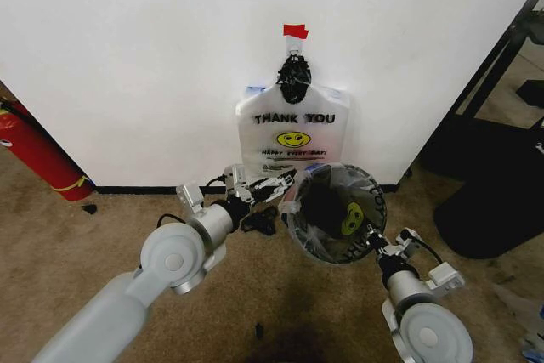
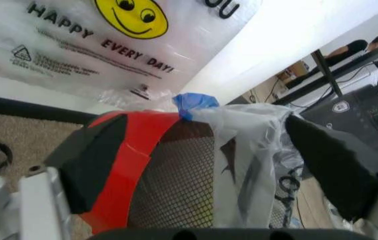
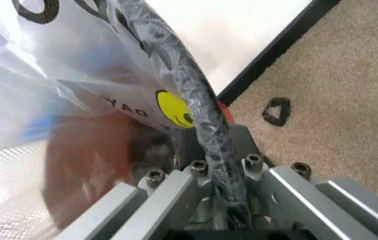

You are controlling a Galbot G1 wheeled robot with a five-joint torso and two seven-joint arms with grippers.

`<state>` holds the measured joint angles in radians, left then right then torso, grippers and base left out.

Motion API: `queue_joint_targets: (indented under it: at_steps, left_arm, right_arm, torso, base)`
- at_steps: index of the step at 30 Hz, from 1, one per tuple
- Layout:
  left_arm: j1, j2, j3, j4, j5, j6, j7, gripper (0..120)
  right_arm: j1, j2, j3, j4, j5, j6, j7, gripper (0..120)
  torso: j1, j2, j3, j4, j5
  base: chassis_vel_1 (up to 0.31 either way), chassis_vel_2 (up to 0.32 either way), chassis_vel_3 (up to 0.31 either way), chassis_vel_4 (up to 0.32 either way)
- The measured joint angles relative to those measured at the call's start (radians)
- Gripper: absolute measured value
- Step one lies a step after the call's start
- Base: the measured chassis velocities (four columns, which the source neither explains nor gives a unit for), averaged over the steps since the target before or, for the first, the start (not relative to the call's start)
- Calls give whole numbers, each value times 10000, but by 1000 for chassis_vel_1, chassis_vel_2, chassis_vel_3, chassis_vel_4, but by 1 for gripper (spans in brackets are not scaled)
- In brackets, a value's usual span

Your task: Pick up the garbage bag from the wall and place it over the trash bin.

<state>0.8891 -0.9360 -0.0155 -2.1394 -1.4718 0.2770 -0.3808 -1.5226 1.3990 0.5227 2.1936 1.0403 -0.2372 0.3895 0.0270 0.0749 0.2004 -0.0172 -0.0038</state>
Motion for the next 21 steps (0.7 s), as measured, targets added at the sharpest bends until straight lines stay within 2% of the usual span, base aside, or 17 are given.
queue_joint_targets:
  at_steps: [1,3,9,10,16,18,21]
  left_arm:
    - [0,-11,37,41,28,-29,1,83]
    - [-1,-19,76,81,51,-57,1,81]
    - [78,-95,244,200,407,-221,145,56]
    - [78,-95,244,200,407,-221,145,56]
    - [185,-114,359,200,676,-290,171,29]
    - [196,-107,370,199,687,-293,171,26]
    - [207,-106,399,156,698,-323,171,15]
  right_arm:
    - [-27,8,0,26,-11,-1,4,0]
    - [-35,9,0,47,-15,-1,8,0]
    - [-25,37,-2,180,-22,-22,103,0]
    - [-25,37,-2,180,-22,-22,103,0]
    - [-46,75,-27,215,-30,-32,151,0]
    - [-45,77,-27,215,-30,-31,153,0]
    - [-37,94,-35,215,-36,-32,170,0]
  torso:
    - [0,0,0,-1,1]
    - [0,0,0,-1,1]
    - [0,0,0,0,0]
    - [0,0,0,0,0]
    - [0,0,0,0,0]
    - [0,0,0,-1,0]
    - [0,0,0,0,0]
  base:
    - [0,0,0,0]
    - [0,0,0,0]
    - [0,0,0,0]
    - [0,0,0,0]
    - [0,0,0,0]
    - [0,0,0,0]
    - [0,0,0,0]
